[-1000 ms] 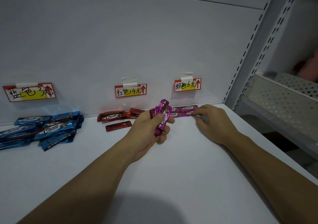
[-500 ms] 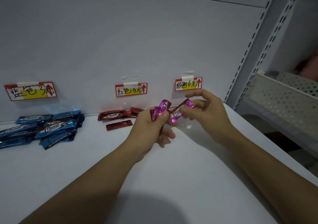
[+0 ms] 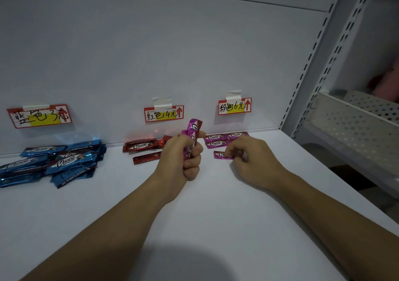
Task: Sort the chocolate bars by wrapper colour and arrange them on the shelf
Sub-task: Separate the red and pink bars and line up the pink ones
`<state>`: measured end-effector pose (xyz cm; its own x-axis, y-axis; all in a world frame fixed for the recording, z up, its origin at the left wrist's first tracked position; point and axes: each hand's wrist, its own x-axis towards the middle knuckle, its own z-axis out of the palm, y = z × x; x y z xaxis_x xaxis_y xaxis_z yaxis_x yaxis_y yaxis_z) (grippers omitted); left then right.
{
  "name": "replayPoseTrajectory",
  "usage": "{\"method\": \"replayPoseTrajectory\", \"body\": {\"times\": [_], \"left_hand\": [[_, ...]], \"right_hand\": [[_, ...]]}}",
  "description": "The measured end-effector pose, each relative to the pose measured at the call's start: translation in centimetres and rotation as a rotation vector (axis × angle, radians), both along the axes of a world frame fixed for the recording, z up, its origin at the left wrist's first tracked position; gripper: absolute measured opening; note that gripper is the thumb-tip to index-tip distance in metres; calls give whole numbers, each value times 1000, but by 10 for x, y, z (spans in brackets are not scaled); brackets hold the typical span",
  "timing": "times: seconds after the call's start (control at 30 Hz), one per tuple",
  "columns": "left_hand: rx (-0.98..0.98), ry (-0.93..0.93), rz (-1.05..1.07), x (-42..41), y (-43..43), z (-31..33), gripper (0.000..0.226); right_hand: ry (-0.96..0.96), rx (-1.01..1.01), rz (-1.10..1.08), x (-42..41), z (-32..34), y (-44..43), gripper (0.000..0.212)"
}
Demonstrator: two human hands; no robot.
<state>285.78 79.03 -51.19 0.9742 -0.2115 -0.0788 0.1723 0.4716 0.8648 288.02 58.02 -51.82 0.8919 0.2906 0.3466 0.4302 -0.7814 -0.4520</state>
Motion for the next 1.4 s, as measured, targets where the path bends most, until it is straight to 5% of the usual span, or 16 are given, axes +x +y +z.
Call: {"method": "replayPoseTrajectory", "body": {"times": [0.33,0.9,1.03,1.17,1.4], "left_hand": [[-17,21,-27,3,1,-2,39],[24,42,9,2,0,0,37],[81,7,-45,0,1,1,31],[337,-121,-147,-8,-3,6,25],[420,-181,-121,-8,-9,4,34]], "right_hand": [[-88,-208,-1,1,-8,3,28],[-83,-235,-42,-2,-6,7,37],[-141,106,-80,-3,-3,12,22],[65,593,64,-7,15,22,22],[60,694,92,-1,28,8,19]]}}
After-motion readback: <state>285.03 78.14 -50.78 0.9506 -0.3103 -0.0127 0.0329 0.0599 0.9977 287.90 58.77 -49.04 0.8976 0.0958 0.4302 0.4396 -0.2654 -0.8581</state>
